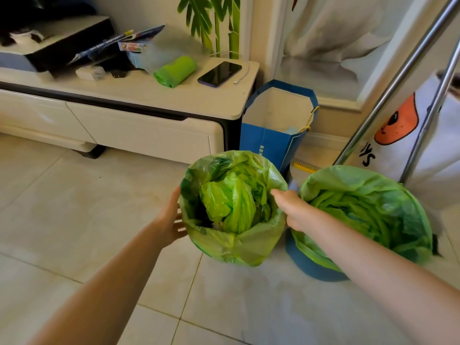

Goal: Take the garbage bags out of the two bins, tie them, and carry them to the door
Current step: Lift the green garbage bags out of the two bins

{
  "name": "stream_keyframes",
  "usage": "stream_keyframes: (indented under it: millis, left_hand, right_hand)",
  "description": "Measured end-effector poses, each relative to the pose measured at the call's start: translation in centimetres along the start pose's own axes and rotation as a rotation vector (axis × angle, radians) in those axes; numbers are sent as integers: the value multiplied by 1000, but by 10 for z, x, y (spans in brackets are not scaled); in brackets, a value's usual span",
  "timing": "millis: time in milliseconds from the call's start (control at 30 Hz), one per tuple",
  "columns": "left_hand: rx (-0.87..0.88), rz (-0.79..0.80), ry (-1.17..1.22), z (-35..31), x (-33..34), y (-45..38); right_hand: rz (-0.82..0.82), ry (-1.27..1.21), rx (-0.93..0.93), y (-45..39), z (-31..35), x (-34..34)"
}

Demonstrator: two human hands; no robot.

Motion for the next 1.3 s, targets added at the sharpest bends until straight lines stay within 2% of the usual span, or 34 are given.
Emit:
stream_keyframes:
  millis: [100,167,300,467,600,700,967,1033,1167,1300]
  left_hand:
    - [-19,0,88,-1,-2,11]
    - [4,-37,38,-3,-6,19]
    - [94,-180,-76,-16,-17,30]
    - [163,-238,-70,-34,-30,32]
    - [228,-294,-38,-53,-37,29]
    - [284,-300,-14,-73,-35,29]
    - [432,-246,40,-130,-11,36]
    - [454,-241,8,-135,-9,40]
    - [500,-272,-77,-131,-21,53]
    - [549,-400,-252,-121,-58,69]
  right_hand:
    - [131,-108,82,17,-11,8]
    - [154,-138,74,24,-15,6]
    - [88,-33,-25,37,-14,-5]
    - [14,21,-111,50,-8,-15]
    - [-187,172,-290,65,13,-30]
    - [-242,93,-367,70,36,-42]
    - [-177,-111,-305,62,72,-52]
    - [-185,-96,-372,67,80,-52]
    - [-216,16,-638,94,91,-54]
    - [-244,101,-716,113,76,-64]
Point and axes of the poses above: each hand's wrist, its own y-axis away from the middle knuckle, its own x-axis out of the palm, z = x × y, the point moved 10 cm from there along -y, towards the middle knuckle, and after that the axes turned 6 degrees about x, right-handed, at the moved point
